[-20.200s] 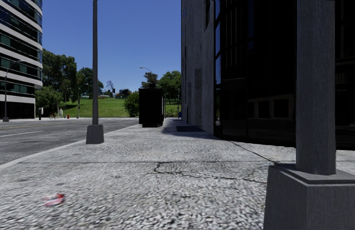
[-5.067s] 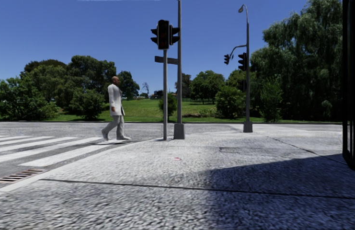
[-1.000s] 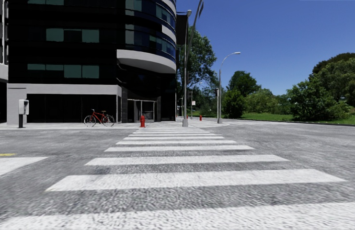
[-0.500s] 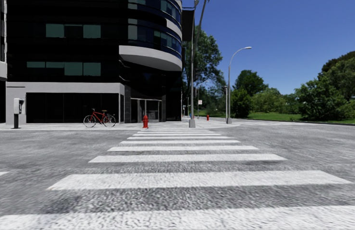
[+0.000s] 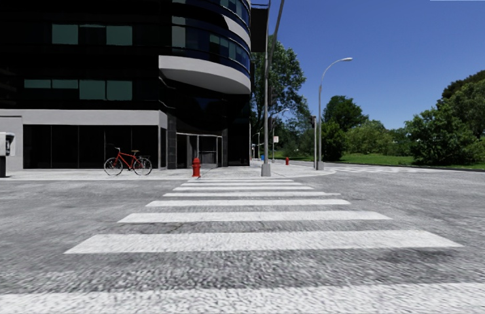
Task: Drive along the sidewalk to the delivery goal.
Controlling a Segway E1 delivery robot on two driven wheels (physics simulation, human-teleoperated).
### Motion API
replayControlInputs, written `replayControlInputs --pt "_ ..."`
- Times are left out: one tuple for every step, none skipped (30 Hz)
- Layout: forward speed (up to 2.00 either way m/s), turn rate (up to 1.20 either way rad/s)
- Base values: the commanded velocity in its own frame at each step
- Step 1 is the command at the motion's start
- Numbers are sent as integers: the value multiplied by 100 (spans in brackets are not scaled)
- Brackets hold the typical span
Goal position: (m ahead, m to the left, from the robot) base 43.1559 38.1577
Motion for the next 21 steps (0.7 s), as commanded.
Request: replayControlInputs --pt "200 0" --pt "200 0" --pt "200 0" --pt "200 0" --pt "200 0" --pt "200 0" --pt "200 0" --pt "200 0" --pt "200 0" --pt "200 0" --pt "200 0" --pt "200 0" --pt "200 0" --pt "200 0" --pt "200 0" --pt "200 0" --pt "200 0" --pt "200 0" --pt "200 0" --pt "200 0" --pt "200 0"
